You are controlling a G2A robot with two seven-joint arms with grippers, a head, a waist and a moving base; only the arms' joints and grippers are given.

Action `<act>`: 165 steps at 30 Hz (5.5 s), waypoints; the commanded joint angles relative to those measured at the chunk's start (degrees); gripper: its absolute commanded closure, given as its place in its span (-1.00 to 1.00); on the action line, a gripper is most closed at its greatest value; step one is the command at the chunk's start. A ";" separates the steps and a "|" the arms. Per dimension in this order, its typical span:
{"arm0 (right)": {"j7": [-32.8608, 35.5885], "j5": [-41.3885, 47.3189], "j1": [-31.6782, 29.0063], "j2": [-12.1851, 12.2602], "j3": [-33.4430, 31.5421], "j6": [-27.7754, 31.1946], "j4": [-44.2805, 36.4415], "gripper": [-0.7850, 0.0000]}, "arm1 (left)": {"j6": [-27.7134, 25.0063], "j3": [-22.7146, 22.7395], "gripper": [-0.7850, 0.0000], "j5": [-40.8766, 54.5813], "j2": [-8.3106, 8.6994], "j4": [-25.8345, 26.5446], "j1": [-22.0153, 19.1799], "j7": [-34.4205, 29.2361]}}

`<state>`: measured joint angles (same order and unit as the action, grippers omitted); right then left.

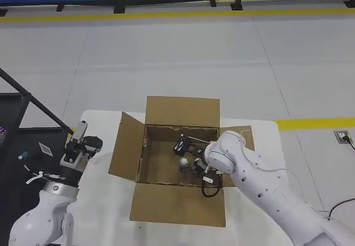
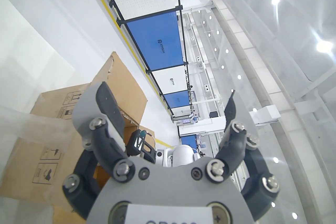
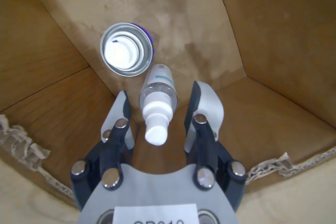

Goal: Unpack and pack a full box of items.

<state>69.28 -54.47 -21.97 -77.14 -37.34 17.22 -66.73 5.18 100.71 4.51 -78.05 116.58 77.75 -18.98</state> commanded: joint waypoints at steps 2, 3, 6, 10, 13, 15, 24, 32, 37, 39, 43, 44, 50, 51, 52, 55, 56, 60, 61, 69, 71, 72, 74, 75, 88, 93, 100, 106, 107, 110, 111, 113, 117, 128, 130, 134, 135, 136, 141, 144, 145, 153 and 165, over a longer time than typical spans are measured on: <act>-0.07 0.03 0.38 -0.35 0.20 0.01 0.78 1.00 | 0.00 0.00 -1.00 0.00 0.00 0.00 0.00 0.00; 0.04 -0.06 0.48 -0.39 0.14 0.06 0.72 1.00 | 0.00 0.00 -1.00 0.00 0.00 0.00 0.00 0.00; 1.05 -0.31 0.49 -0.26 -0.49 0.05 -0.23 1.00 | 0.00 0.00 -1.00 0.00 0.00 0.00 0.00 0.00; 3.43 -1.83 -0.19 0.69 -2.93 -1.05 -5.74 1.00 | 0.00 0.00 -1.00 0.00 0.00 0.00 0.00 0.00; 7.06 -3.94 -1.73 2.09 -6.28 -2.24 -12.80 1.00 | 0.00 0.00 -1.00 0.00 0.00 0.00 0.00 0.00; 9.87 -5.48 -3.44 3.19 -9.07 -2.87 -18.66 1.00 | -0.41 -0.51 -1.00 -0.32 0.07 0.12 0.21 -0.71; 18.72 -26.23 -14.15 7.53 -24.76 -13.36 -44.77 1.00 | -0.15 -4.21 -1.00 2.02 0.85 -0.52 -0.67 -11.34; 18.72 -29.84 -24.66 9.33 -39.43 -16.75 -47.77 1.00 | -0.53 -5.77 -1.00 4.63 1.15 -2.18 -1.93 -11.38; 16.72 -22.18 -27.71 9.76 -44.84 -13.41 -38.20 1.00 | 0.30 -5.36 -1.00 6.64 1.44 -2.89 -2.98 -11.88; 14.92 -19.01 -28.31 9.84 -45.89 -11.81 -34.78 1.00 | 0.40 -5.36 -1.00 6.77 1.57 -3.05 -3.21 -11.93; 12.59 -16.37 -28.92 10.01 -46.59 -9.70 -28.92 1.00 | 0.60 -5.61 -1.00 6.92 1.78 -3.28 -3.51 -11.63; 11.96 -15.76 -28.97 10.03 -46.60 -9.35 -27.82 1.00 | 0.65 -5.68 -1.00 6.84 1.84 -3.26 -3.58 -11.50; 10.24 -14.45 -28.76 10.13 -45.86 -8.68 -23.25 0.91 | 0.77 -5.99 -1.00 6.81 2.14 -3.21 -3.89 -10.92; 10.15 -14.43 -28.75 10.16 -45.72 -8.63 -22.68 0.70 | 0.77 -6.02 -1.00 6.85 2.19 -3.21 -3.91 -10.86; 10.21 -14.58 -28.65 10.19 -45.60 -8.72 -22.24 0.47 | 0.78 -6.00 -1.00 6.87 2.25 -3.23 -3.92 -10.76; 9.87 -14.27 -28.49 10.26 -45.26 -8.51 -21.55 0.26 | 0.76 -6.05 -1.00 7.10 2.39 -3.33 -3.92 -10.53; 9.76 -14.17 -28.53 10.29 -45.21 -8.52 -21.37 0.11 | 0.72 -6.06 -1.00 7.21 2.44 -3.38 -3.90 -10.48; 9.63 -13.60 -28.78 10.41 -44.99 -8.55 -21.06 -0.49 | 0.46 -6.06 -1.00 7.46 2.63 -3.55 -3.75 -10.28; 9.62 -13.48 -28.81 10.44 -45.00 -8.70 -21.03 -0.56 | 0.41 -6.02 -1.00 7.56 2.68 -3.58 -3.70 -10.20; 7.47 -17.90 -30.04 11.08 -48.01 -14.77 -28.43 -1.00 | 0.14 -5.87 -1.00 8.13 3.10 -2.99 -3.06 -10.56; 5.61 -20.93 -31.43 11.28 -49.95 -18.56 -34.77 -1.00 | 0.05 -6.09 -1.00 7.96 3.22 -2.96 -2.79 -11.08; 4.67 -22.21 -32.21 11.33 -50.64 -20.20 -38.38 -1.00 | 0.04 -6.22 -1.00 7.96 3.27 -2.99 -2.68 -11.21; 3.11 -25.35 -33.75 11.36 -51.63 -23.82 -45.55 -1.00 | 0.05 -6.61 -1.00 7.81 3.37 -3.13 -2.46 -11.41; 1.78 -25.69 -34.23 11.28 -51.38 -24.78 -49.40 -1.00 | 0.14 -6.81 -1.00 7.97 3.40 -3.25 -2.37 -11.45; -0.86 -19.12 -18.82 8.75 -28.01 -13.91 -45.88 -1.00 | -1.11 -4.11 -1.00 11.95 3.67 -3.70 1.47 -6.19; -0.45 -12.32 -11.07 6.51 -18.77 -10.89 -34.53 -1.00 | -2.20 -0.78 -1.00 15.02 3.78 -3.26 3.89 -4.04; -0.06 -4.42 -3.59 2.70 -7.38 -7.61 -17.58 -1.00 | -2.42 2.15 -1.00 18.14 3.90 -2.97 5.37 -1.94; -4.12 1.14 -0.44 -0.66 -1.36 -6.85 -6.51 -1.00 | -2.42 2.15 -1.00 18.14 3.90 -2.97 5.37 -1.94; -4.59 1.92 -0.07 -1.18 -0.56 -6.58 -4.82 -1.00 | -2.42 2.15 -1.00 18.14 3.90 -2.97 5.37 -1.94; -5.62 3.64 1.01 -2.64 1.46 -6.10 -0.40 -1.00 | -2.42 2.15 -1.00 18.14 3.90 -2.97 5.37 -1.94; -6.00 4.52 1.27 -3.07 1.80 -6.14 0.95 -1.00 | -2.42 2.15 -1.00 18.14 3.90 -2.97 5.37 -1.94; -6.21 5.24 1.91 -3.80 2.56 -5.77 3.42 -1.00 | -2.42 2.15 -1.00 18.14 3.90 -2.97 5.37 -1.94; -6.76 6.30 2.84 -5.08 3.71 -5.27 7.18 -0.27 | -2.42 2.15 -1.00 18.14 3.90 -2.97 5.37 -1.94; -7.13 6.87 5.13 -7.53 5.14 -4.42 14.20 1.00 | -2.42 2.15 -1.00 18.14 3.90 -2.97 5.37 -1.94; -7.31 6.81 5.30 -7.83 5.15 -4.57 14.59 1.00 | -2.42 2.15 -1.00 18.14 3.90 -2.97 5.37 -1.94; -7.97 6.49 5.74 -7.89 4.33 -3.83 14.08 1.00 | -2.42 2.15 -1.00 18.14 3.90 -2.97 5.37 -1.94; -8.01 6.29 5.81 -7.77 3.96 -3.69 13.42 1.00 | -2.42 2.15 -1.00 18.14 3.90 -2.97 5.37 -1.94; -8.16 6.25 5.78 -7.61 3.45 -3.45 12.49 1.00 | -2.42 2.15 -1.00 18.14 3.90 -2.97 5.37 -1.94; -7.09 4.50 4.40 -5.96 0.12 -3.30 4.70 1.00 | -2.42 2.15 -1.00 18.14 3.90 -2.97 5.37 -1.94; -5.46 2.59 2.31 -4.57 -2.43 -3.78 -2.06 1.00 | -2.42 2.15 -1.00 18.14 3.90 -2.97 5.37 -1.94; -4.78 1.90 1.48 -4.08 -3.35 -3.84 -4.41 1.00 | -2.42 2.15 -1.00 18.14 3.90 -2.97 5.37 -1.94; -1.22 -3.40 -5.79 -0.82 -10.71 -4.28 -21.63 1.00 | -2.42 2.15 -1.00 18.14 3.90 -2.97 5.37 -1.94; 1.62 -7.09 -11.29 1.04 -16.27 -4.08 -32.73 1.00 | -2.42 2.15 -1.00 18.14 3.90 -2.97 5.37 -1.94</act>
<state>70.88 -61.47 -33.16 -76.14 -53.45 13.12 -99.30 2.77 102.86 22.65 -74.16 113.61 83.12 -20.92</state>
